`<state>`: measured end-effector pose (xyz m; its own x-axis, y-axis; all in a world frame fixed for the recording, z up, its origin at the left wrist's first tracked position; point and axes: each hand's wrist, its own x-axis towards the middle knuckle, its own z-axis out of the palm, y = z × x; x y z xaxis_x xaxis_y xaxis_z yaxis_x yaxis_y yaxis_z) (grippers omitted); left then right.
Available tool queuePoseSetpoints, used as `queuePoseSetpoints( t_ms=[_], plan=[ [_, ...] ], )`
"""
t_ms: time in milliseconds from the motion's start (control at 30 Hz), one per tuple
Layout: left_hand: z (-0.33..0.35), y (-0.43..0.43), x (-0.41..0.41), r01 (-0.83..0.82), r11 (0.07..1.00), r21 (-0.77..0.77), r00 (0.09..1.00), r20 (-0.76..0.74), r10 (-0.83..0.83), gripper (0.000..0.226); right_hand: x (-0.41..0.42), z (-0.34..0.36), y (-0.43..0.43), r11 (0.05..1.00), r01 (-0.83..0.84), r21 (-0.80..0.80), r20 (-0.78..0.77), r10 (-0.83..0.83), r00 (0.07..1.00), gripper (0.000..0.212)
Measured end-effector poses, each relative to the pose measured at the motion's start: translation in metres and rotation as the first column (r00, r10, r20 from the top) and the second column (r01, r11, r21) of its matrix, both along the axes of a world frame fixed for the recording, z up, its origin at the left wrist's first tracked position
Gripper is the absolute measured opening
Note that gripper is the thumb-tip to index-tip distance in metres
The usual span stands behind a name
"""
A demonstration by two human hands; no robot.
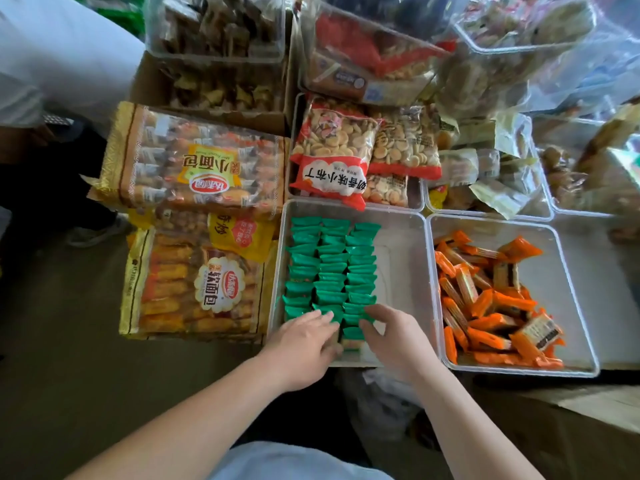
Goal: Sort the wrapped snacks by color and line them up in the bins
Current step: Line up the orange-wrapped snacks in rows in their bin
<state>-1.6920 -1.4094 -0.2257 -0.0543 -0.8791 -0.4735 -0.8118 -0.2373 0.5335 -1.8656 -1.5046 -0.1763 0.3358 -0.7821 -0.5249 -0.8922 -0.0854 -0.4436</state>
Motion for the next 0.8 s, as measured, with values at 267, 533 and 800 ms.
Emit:
queuePoseSetpoints(
  t_ms=[267,533,800],
  plan=[
    [0.013,0.001,-0.010,-0.144,0.982,-0.118,0.989,-0.037,0.141,0.050,-0.019,0.024,0.011,0.995,0.085,-0.050,0.136,-0.078,0.988,0.040],
    [0.033,-0.025,-0.100,-0.241,0.956,-0.170,0.954,-0.223,0.201,0.041,-0.104,0.044,0.008,0.977,0.174,-0.125,0.210,-0.145,0.967,0.030],
    [0.034,-0.047,-0.200,-0.287,0.941,-0.181,0.949,-0.186,0.253,0.040,-0.224,0.036,-0.006,0.955,0.229,-0.187,0.226,-0.185,0.956,0.024]
  ],
)
